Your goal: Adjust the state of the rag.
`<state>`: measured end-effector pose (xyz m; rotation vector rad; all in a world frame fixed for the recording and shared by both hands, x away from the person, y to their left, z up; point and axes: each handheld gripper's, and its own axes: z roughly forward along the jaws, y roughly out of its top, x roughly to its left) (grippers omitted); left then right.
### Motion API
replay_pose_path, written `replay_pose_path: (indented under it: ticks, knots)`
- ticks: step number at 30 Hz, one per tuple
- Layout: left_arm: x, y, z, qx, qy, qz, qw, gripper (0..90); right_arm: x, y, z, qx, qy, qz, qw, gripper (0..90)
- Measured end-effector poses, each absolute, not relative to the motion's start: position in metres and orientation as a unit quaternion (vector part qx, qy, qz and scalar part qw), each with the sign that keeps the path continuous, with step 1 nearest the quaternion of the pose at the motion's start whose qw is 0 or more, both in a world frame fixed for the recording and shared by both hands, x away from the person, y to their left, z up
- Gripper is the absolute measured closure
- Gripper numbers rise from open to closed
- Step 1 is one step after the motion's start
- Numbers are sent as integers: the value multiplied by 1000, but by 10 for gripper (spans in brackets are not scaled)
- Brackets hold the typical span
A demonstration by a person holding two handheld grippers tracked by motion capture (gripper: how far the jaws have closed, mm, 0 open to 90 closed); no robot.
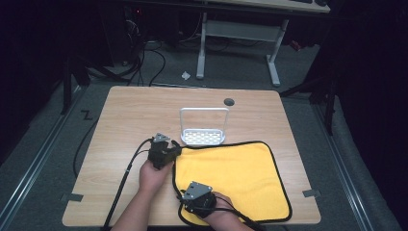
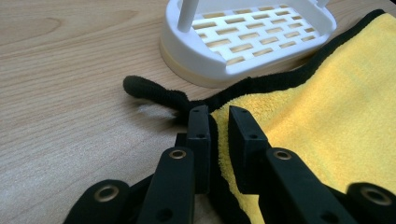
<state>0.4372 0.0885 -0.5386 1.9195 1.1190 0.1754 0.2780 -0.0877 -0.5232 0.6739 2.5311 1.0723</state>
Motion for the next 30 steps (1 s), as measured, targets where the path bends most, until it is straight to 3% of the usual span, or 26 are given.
replay_pose_path:
  ticks: [8,14,23,30]
  knots:
    - [436,91,-538,765,454,70,452,822,275,-96,-514,233,870,395,181,825]
    - [428,93,-536,754,446,92,472,842,274,-95,-509,226,862,414,185,825]
    - [427,110,-530,709,468,73,523,847,280,-92,-494,223,856,429,183,826]
    - [422,122,-521,701,468,81,532,847,280,-83,-488,218,853,436,185,827]
